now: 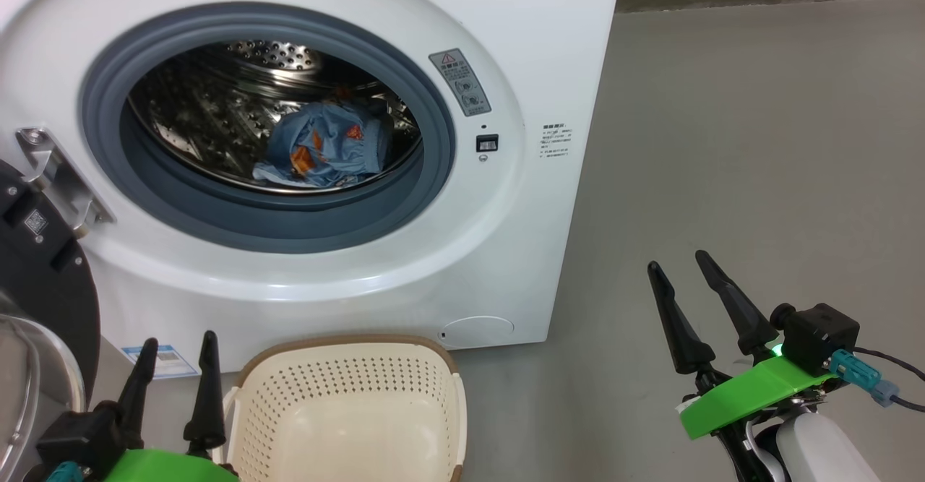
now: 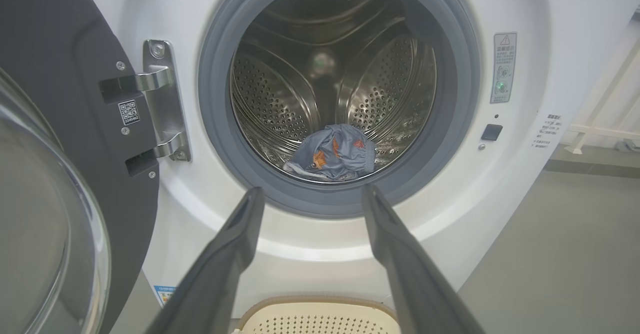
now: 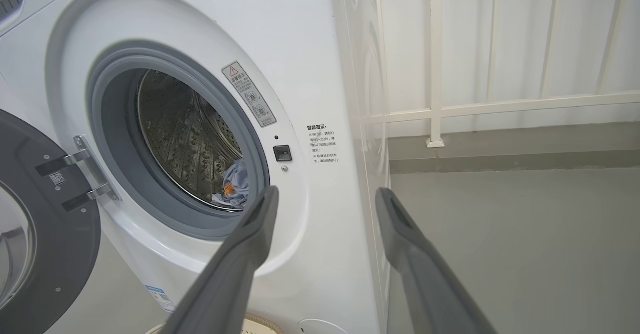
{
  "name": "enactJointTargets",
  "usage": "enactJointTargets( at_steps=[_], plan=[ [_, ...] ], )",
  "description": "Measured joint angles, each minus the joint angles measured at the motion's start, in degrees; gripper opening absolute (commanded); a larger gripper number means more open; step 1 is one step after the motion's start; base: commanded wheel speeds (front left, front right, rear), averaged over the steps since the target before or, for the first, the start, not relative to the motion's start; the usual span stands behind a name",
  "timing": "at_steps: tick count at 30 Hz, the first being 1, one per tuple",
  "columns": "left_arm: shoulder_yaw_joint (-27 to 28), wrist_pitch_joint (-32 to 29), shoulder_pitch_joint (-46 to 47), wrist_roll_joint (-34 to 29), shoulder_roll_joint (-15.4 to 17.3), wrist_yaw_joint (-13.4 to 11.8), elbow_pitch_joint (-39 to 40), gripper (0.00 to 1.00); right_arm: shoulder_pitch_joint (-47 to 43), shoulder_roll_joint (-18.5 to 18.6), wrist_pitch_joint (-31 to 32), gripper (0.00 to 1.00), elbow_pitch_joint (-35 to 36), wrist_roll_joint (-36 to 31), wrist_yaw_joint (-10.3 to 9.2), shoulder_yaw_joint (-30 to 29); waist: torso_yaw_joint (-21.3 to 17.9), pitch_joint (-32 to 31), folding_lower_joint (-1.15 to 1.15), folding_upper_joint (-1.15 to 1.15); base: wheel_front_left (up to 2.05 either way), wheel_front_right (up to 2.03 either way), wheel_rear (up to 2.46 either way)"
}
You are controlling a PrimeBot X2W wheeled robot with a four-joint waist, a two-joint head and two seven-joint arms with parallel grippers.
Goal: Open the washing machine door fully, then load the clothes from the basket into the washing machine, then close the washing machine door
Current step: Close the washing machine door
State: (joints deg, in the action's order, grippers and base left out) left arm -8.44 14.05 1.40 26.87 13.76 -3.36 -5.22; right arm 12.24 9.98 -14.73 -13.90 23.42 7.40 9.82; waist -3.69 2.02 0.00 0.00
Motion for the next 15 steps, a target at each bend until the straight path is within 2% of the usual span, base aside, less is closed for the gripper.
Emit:
enactJointTargets(
  at_steps=[15],
  plan=[
    [0.03,0.08,0.0,0.01,-0.04,0.08,-0.01,1.0,0.0,0.05,0.0,1.0,-0.05,0.0,0.0,0.02,0.29,-0.24,0.0,0.0,-0.02,0.02,0.0]
  ],
)
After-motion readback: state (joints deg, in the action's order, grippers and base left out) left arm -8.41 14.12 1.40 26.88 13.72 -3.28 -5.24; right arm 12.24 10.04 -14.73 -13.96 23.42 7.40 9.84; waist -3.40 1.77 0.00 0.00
